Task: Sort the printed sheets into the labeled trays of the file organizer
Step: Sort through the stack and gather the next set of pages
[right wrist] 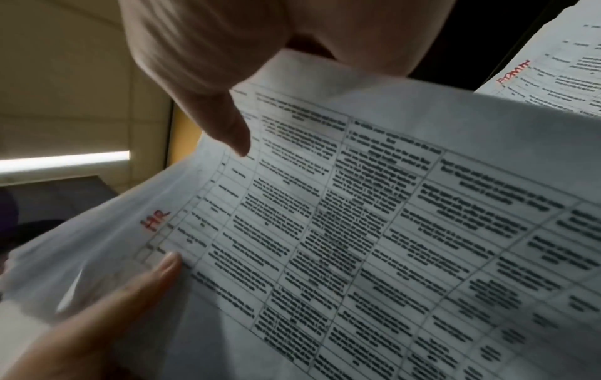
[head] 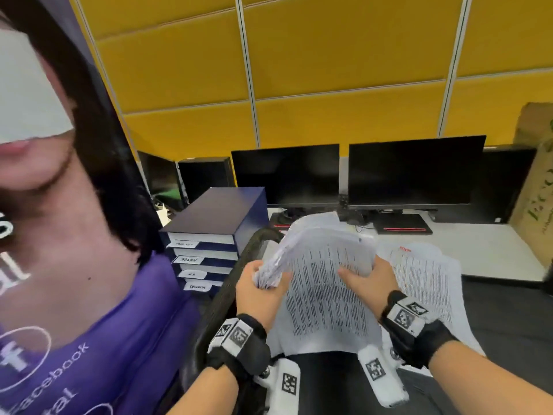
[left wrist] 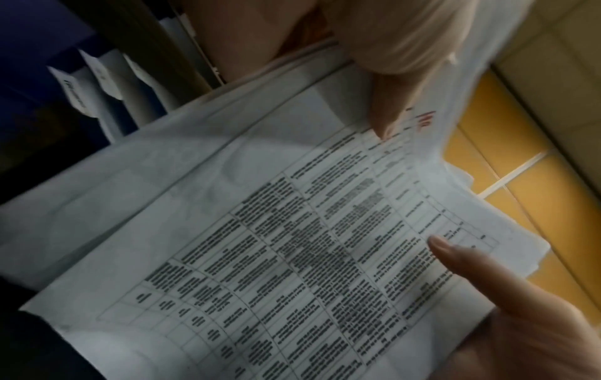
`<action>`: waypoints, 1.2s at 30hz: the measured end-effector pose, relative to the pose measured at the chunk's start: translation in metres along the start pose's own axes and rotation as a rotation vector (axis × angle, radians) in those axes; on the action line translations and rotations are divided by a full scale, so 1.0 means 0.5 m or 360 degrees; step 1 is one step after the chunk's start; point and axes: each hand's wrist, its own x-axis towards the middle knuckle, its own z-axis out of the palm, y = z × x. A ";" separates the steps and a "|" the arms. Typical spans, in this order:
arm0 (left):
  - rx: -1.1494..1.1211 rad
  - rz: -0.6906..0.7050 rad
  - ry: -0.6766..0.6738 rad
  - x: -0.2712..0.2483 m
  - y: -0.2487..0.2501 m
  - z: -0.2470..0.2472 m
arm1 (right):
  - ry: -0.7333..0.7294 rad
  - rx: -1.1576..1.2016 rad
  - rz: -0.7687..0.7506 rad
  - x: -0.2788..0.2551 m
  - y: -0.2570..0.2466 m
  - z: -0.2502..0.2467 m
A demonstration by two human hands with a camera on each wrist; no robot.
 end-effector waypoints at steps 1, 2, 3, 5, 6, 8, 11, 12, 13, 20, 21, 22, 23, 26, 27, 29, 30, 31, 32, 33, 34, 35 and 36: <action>-0.0030 -0.0019 0.0048 -0.003 -0.009 -0.003 | 0.0001 0.0038 0.0000 0.001 0.002 0.002; -0.0068 -0.0025 0.0072 -0.002 -0.014 -0.007 | 0.0017 0.0086 -0.0020 0.001 0.000 0.001; -0.0098 -0.0033 0.0074 0.001 -0.018 -0.010 | 0.0031 0.0098 -0.0036 0.001 -0.003 -0.002; -0.0118 -0.0037 0.0023 0.007 -0.021 -0.015 | 0.0012 0.0072 -0.0054 0.000 -0.008 -0.006; -0.0113 -0.0045 -0.0022 0.009 -0.020 -0.017 | -0.0014 0.0056 -0.0067 -0.001 -0.011 -0.007; -0.0125 -0.0083 -0.0025 0.016 -0.024 -0.019 | -0.0002 0.0064 -0.0093 -0.001 -0.016 -0.011; -0.0292 -0.0199 0.0105 0.023 -0.025 -0.020 | 0.0034 0.0048 -0.0116 -0.001 -0.025 -0.016; -0.0295 -0.0183 0.0063 0.020 -0.021 -0.018 | -0.0011 -0.0006 -0.0117 -0.002 -0.026 -0.014; -0.0236 -0.0143 -0.0024 0.016 -0.017 -0.017 | -0.0055 -0.0066 -0.0115 -0.003 -0.024 -0.012; -0.0076 0.0001 -0.0259 0.011 -0.004 -0.029 | -0.0058 0.0033 -0.0057 -0.011 -0.020 -0.012; 0.0019 0.0047 -0.0338 0.008 -0.004 -0.030 | -0.0066 0.0017 -0.0062 -0.013 -0.020 -0.011; 0.0076 0.0096 -0.0359 0.006 -0.003 -0.033 | -0.0051 0.0010 -0.0066 -0.015 -0.022 -0.009; 0.0077 0.0120 -0.0319 0.007 -0.001 -0.037 | -0.0024 0.0018 -0.0072 -0.017 -0.024 -0.008; -0.0070 0.0099 -0.0193 0.005 0.008 -0.051 | -0.0002 0.0052 -0.0106 -0.026 -0.025 -0.007; -0.0081 0.0093 -0.0224 0.001 0.012 -0.054 | -0.0023 0.0049 -0.0106 -0.030 -0.025 -0.006; -0.0052 0.0080 -0.0345 -0.007 0.013 -0.057 | -0.0051 0.0031 -0.0095 -0.031 -0.023 -0.009; -0.0042 0.0076 -0.0391 -0.008 0.016 -0.058 | -0.0054 0.0023 -0.0081 -0.027 -0.024 -0.013; -0.0043 0.0077 -0.0422 -0.008 0.019 -0.059 | -0.0057 0.0013 -0.0063 -0.025 -0.025 -0.017; -0.0044 0.0086 -0.0435 -0.007 0.021 -0.059 | -0.0063 -0.0007 -0.0047 -0.024 -0.025 -0.020; -0.0024 0.0106 -0.0426 -0.005 0.023 -0.060 | -0.0071 -0.0031 -0.0045 -0.025 -0.026 -0.021; 0.0008 0.0133 -0.0403 -0.005 0.026 -0.060 | -0.0067 -0.0059 -0.0045 -0.025 -0.025 -0.019; 0.0034 0.0155 -0.0359 -0.006 0.027 -0.061 | -0.0058 -0.0079 -0.0051 -0.029 -0.026 -0.017; 0.0032 0.0164 -0.0305 -0.006 0.027 -0.062 | -0.0044 -0.0090 -0.0057 -0.031 -0.026 -0.015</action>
